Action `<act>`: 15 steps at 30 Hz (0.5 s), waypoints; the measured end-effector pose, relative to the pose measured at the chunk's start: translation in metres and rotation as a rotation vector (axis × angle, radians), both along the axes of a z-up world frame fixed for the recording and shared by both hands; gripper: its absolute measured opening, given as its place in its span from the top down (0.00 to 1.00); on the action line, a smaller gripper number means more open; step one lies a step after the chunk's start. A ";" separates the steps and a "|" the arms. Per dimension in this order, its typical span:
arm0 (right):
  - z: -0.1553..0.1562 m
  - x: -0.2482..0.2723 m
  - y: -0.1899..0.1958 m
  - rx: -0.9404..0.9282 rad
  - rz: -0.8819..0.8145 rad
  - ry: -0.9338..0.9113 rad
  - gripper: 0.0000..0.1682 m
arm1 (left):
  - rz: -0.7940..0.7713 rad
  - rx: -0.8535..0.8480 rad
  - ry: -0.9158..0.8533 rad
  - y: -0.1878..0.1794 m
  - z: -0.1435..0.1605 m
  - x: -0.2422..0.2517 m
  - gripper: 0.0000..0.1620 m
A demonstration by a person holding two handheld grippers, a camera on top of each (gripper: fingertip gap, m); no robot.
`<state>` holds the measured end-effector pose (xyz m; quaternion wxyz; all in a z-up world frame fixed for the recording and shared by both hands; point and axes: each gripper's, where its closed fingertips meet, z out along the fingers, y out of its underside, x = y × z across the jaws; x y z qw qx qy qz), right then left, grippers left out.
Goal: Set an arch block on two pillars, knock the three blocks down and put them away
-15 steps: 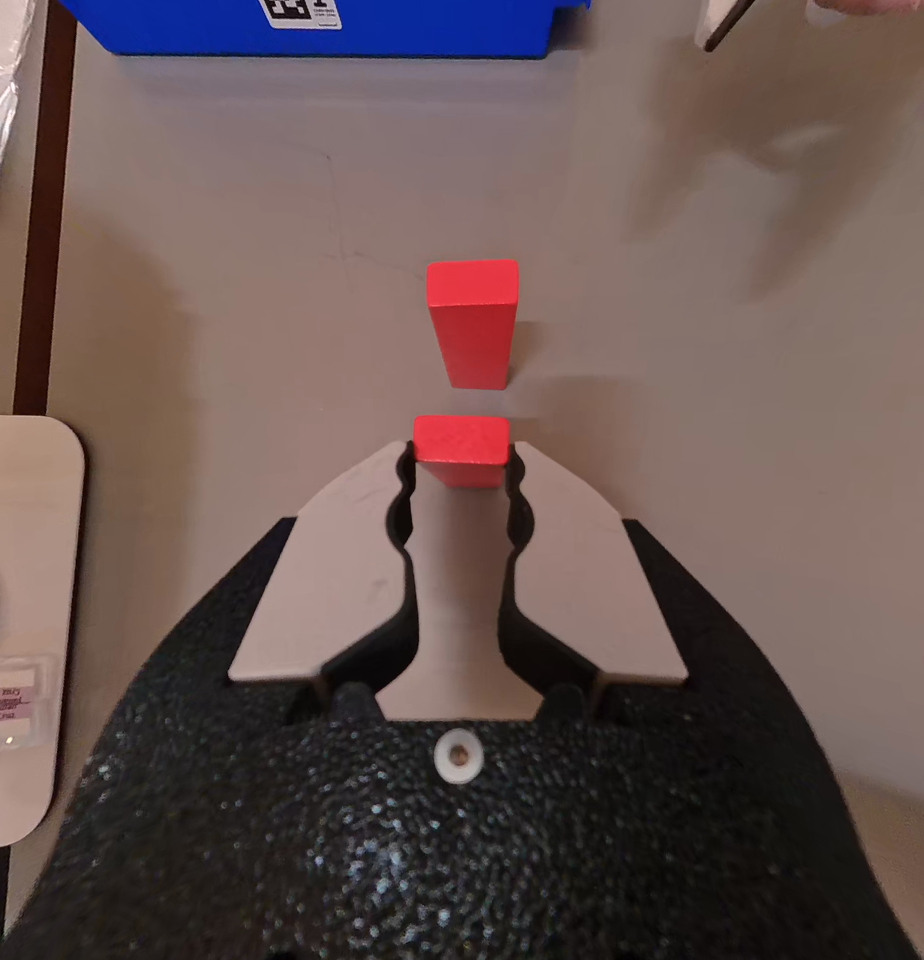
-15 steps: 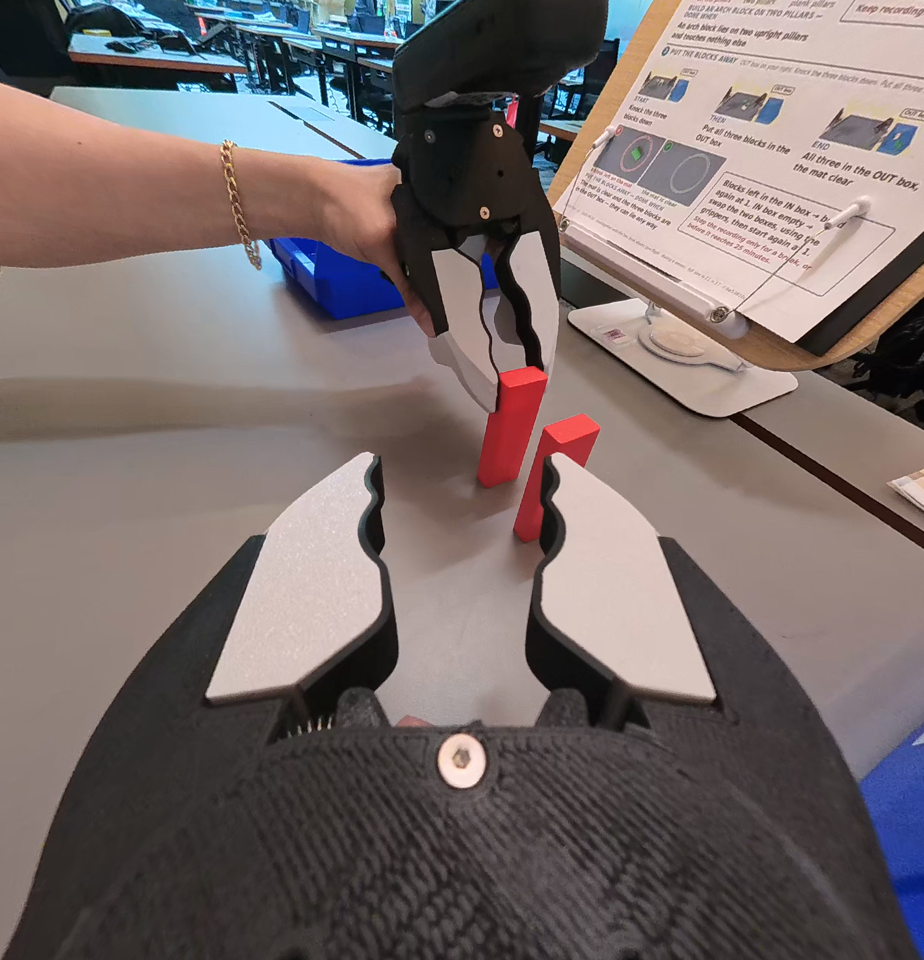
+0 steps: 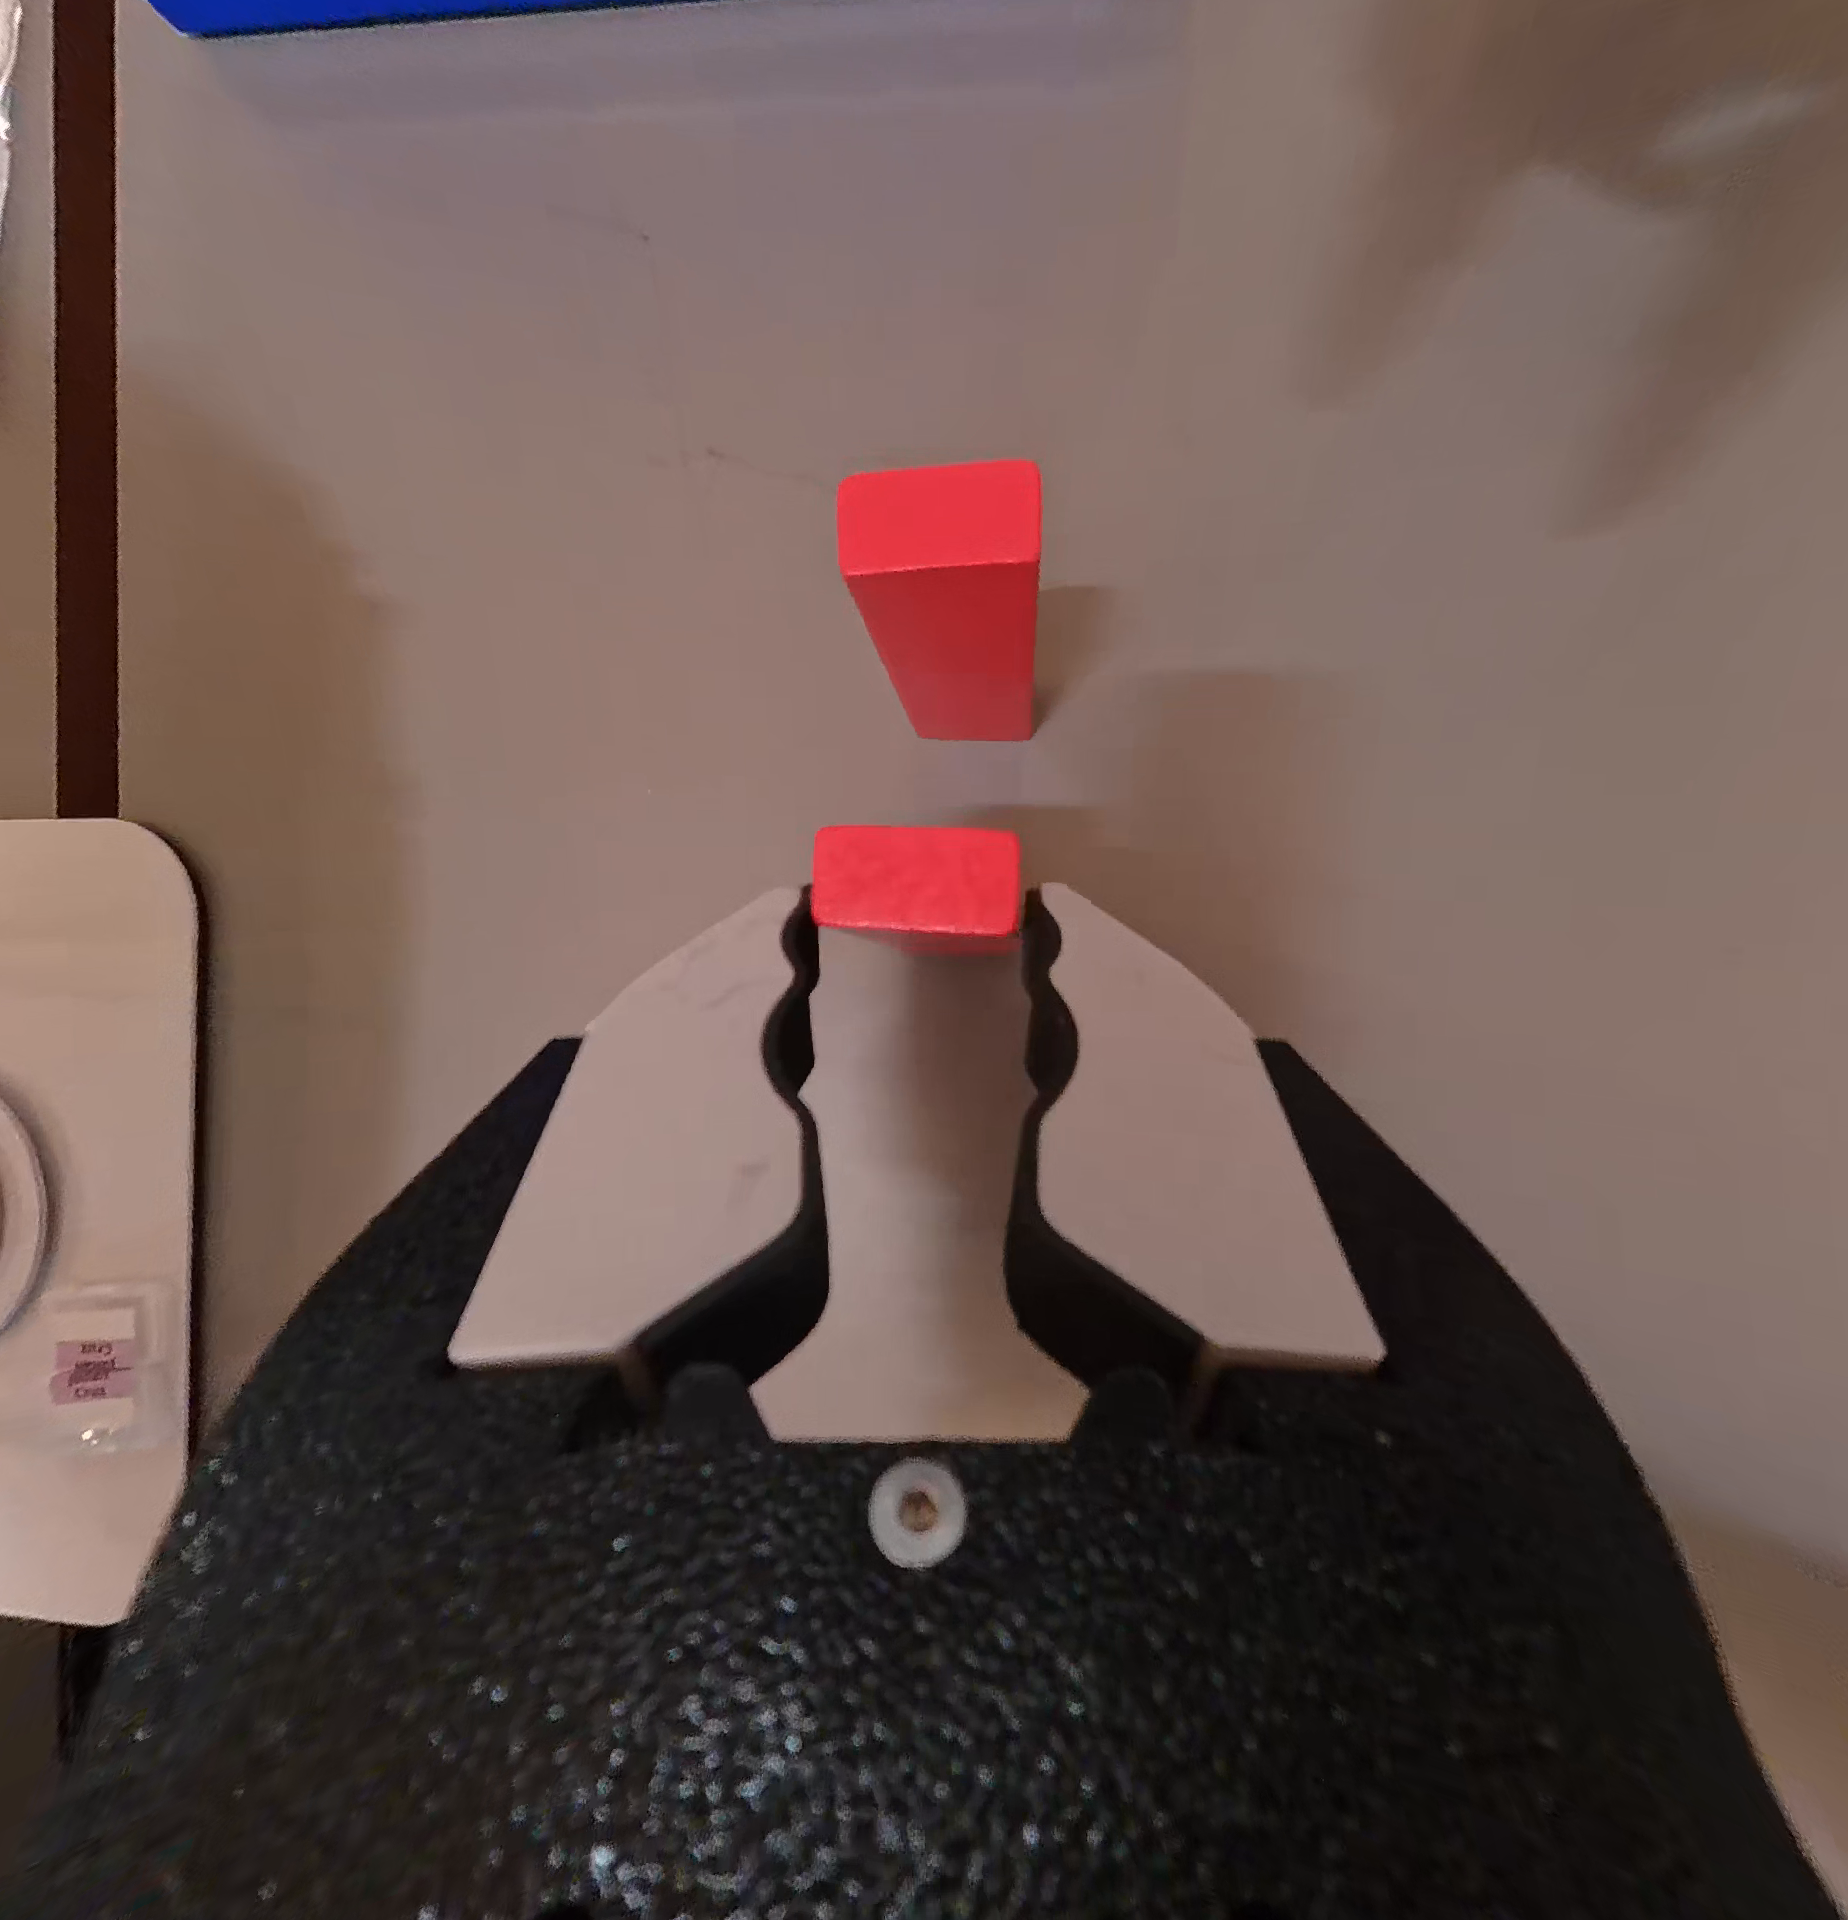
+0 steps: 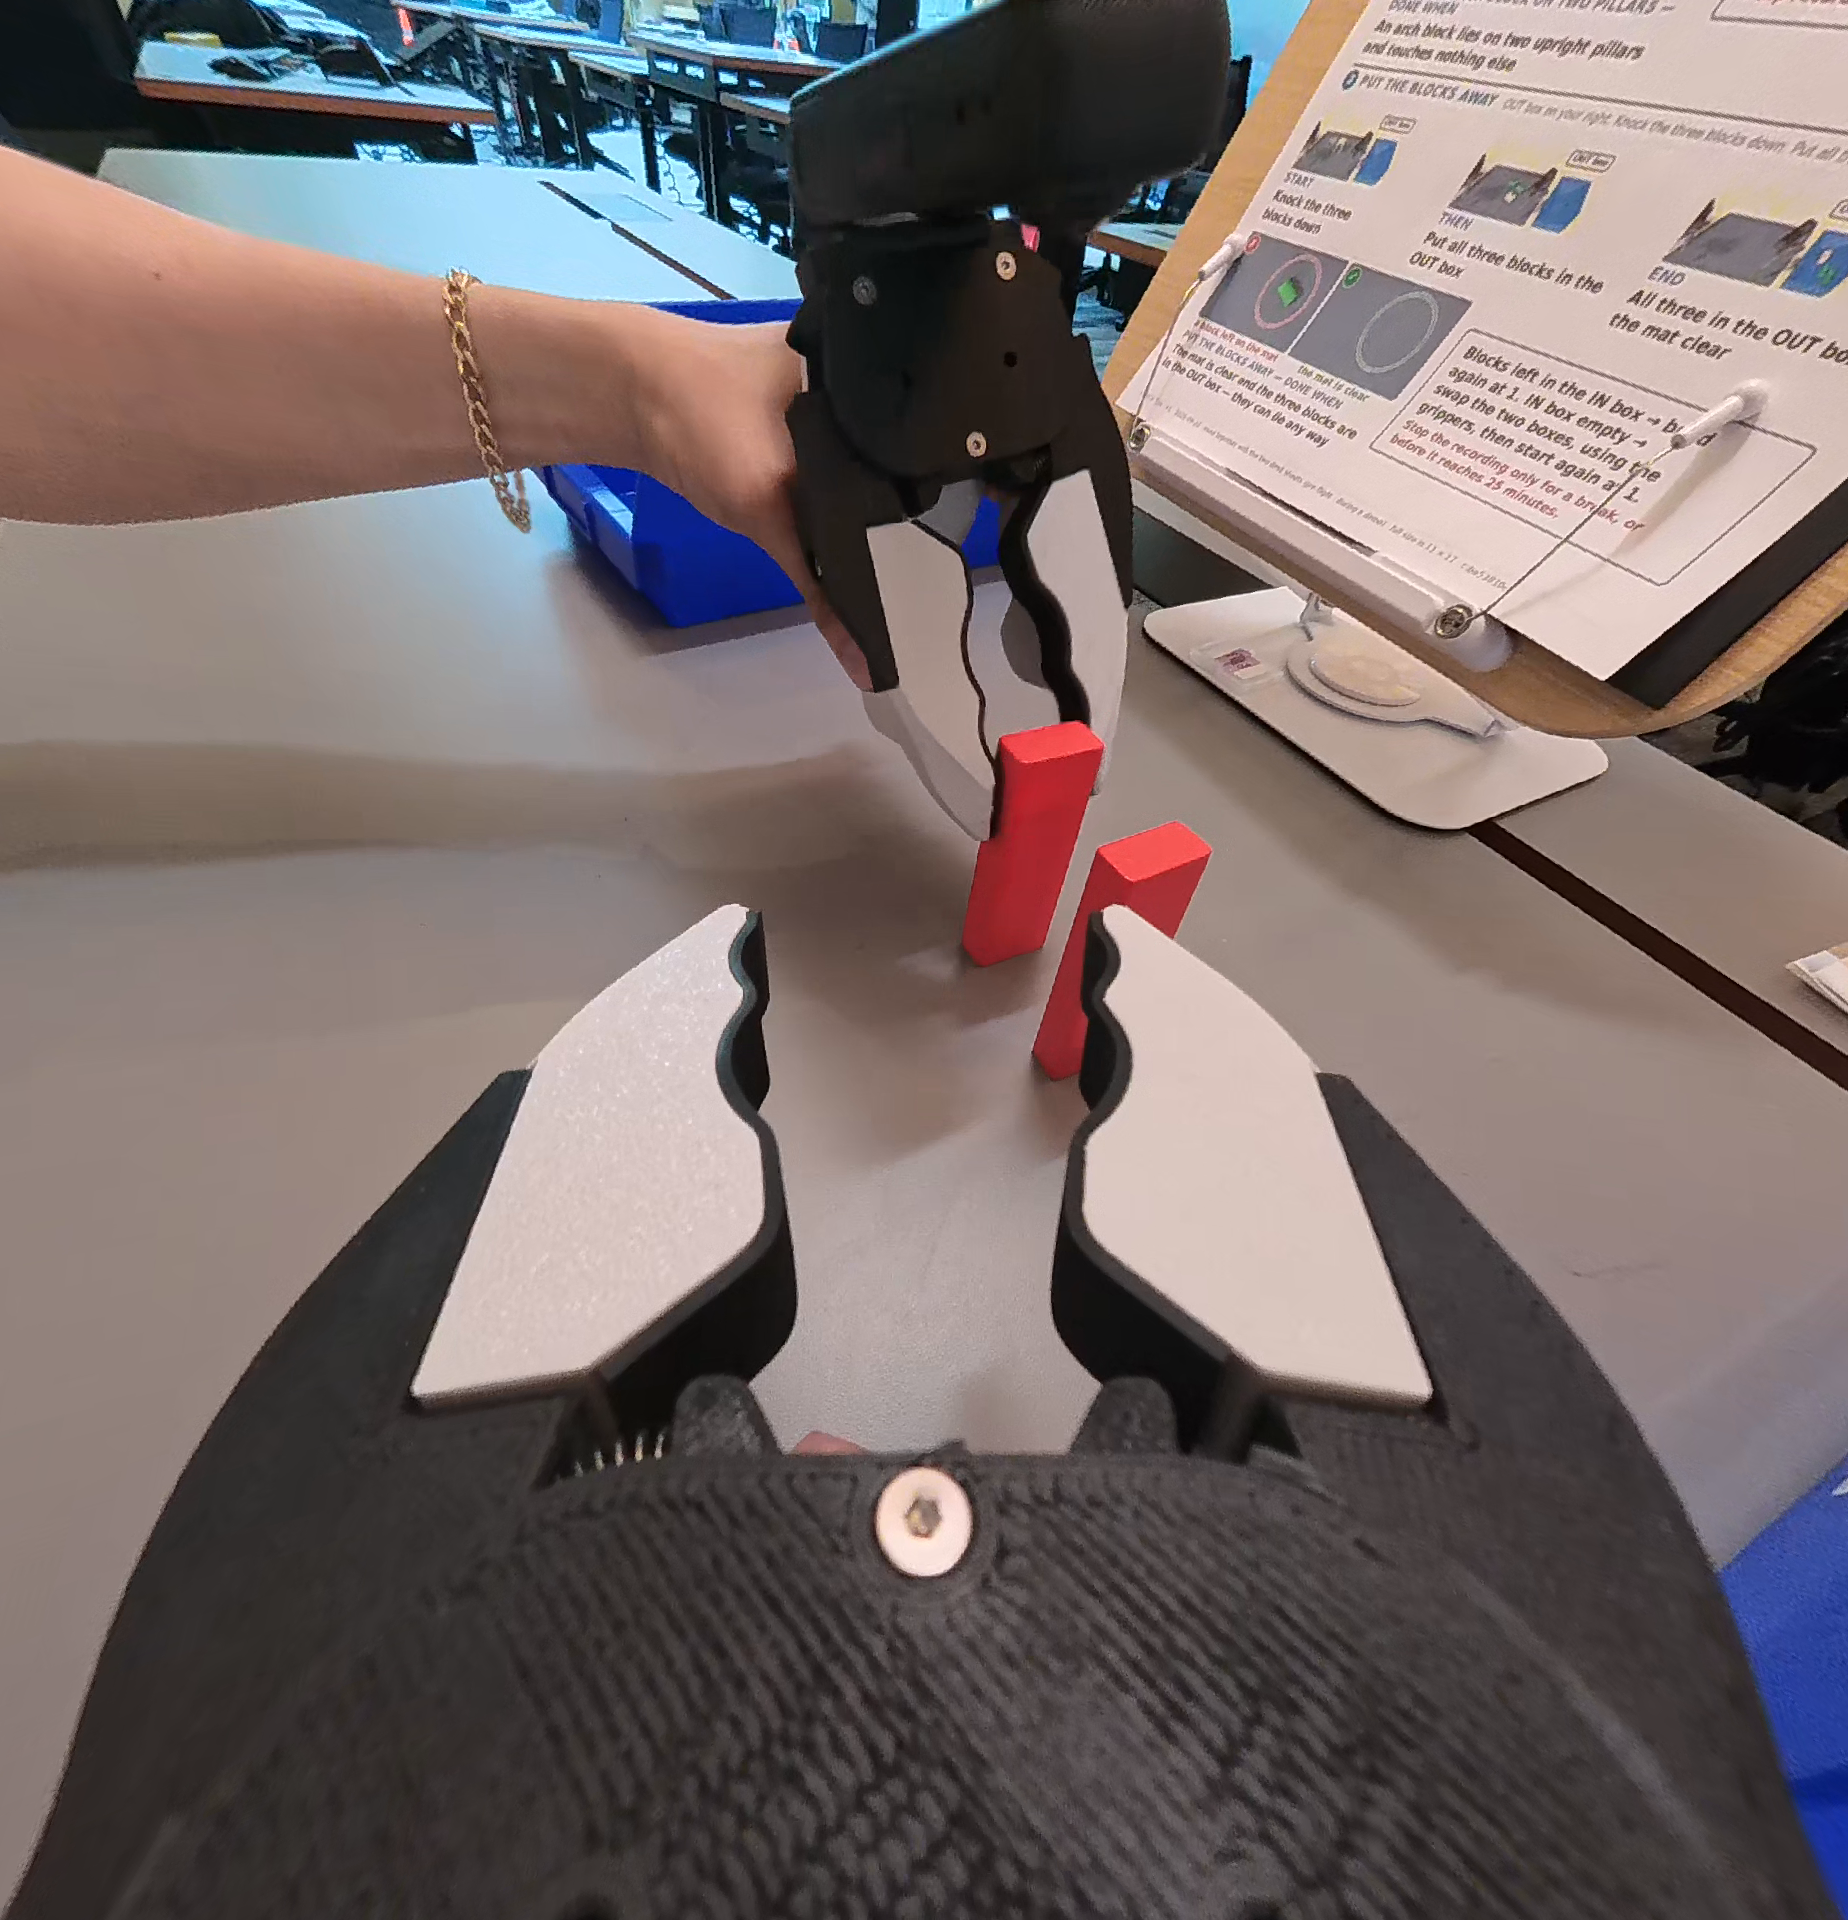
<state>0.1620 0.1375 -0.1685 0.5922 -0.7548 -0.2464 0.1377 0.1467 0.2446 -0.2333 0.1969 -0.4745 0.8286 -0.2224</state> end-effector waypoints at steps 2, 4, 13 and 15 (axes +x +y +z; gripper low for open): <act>0.000 0.000 0.000 0.001 0.000 0.000 0.65 | 0.003 -0.014 -0.001 0.000 0.001 -0.001 0.73; 0.000 0.000 0.000 0.001 0.001 -0.001 0.65 | 0.010 -0.015 0.006 0.001 0.000 -0.003 0.70; -0.001 0.000 -0.002 0.000 0.001 -0.022 0.65 | 0.105 -0.042 -0.144 0.024 0.053 -0.025 0.61; 0.000 0.001 -0.003 0.003 -0.002 -0.021 0.65 | 0.216 -0.012 -0.175 0.057 0.082 -0.048 0.62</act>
